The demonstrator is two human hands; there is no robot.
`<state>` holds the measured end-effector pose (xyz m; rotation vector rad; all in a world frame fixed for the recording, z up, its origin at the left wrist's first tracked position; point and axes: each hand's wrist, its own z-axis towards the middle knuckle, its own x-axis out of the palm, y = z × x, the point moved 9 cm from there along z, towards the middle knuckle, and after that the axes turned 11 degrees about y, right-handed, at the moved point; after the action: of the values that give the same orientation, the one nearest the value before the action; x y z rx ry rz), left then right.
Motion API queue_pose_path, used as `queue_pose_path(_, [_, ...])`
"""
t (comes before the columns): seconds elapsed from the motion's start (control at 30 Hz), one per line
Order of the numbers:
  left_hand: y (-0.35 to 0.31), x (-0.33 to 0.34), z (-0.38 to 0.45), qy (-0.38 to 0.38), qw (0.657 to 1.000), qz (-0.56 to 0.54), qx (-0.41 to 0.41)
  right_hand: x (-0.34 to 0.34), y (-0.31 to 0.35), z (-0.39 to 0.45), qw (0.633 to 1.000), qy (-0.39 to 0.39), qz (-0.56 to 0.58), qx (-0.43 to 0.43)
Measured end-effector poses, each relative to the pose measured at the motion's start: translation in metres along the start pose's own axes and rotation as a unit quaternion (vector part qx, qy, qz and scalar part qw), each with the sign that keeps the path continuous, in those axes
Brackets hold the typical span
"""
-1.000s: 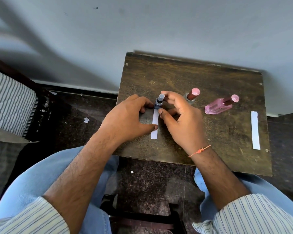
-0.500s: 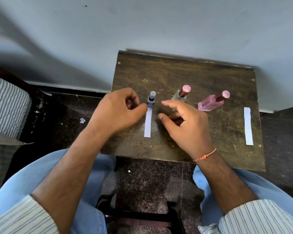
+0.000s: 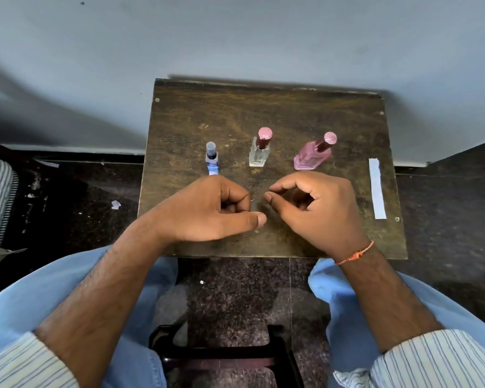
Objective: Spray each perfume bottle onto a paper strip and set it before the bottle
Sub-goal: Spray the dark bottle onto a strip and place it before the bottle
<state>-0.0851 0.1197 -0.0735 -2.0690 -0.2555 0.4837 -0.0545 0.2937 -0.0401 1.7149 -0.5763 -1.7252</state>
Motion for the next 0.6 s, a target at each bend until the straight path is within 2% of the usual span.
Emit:
queue_pose_path(0.13, [-0.003,0.000,0.006,-0.012,1.000,-0.005,0.009,-0.026,-0.025,-0.002,0.998,0.007,-0.040,0.051])
queue_pose_path(0.23, [-0.006,0.003,0.011,-0.013,1.000,-0.006,0.020,-0.060,-0.068,-0.008,0.985,0.005,-0.082,0.153])
queue_pose_path(0.37, [-0.010,0.009,0.019,-0.003,1.000,-0.003,0.026,-0.089,-0.121,-0.028,0.949,0.038,-0.124,0.286])
queue_pose_path(0.6, [-0.014,0.018,0.029,0.025,0.999,0.009,0.024,-0.114,-0.140,-0.047,0.928,0.011,-0.123,0.353])
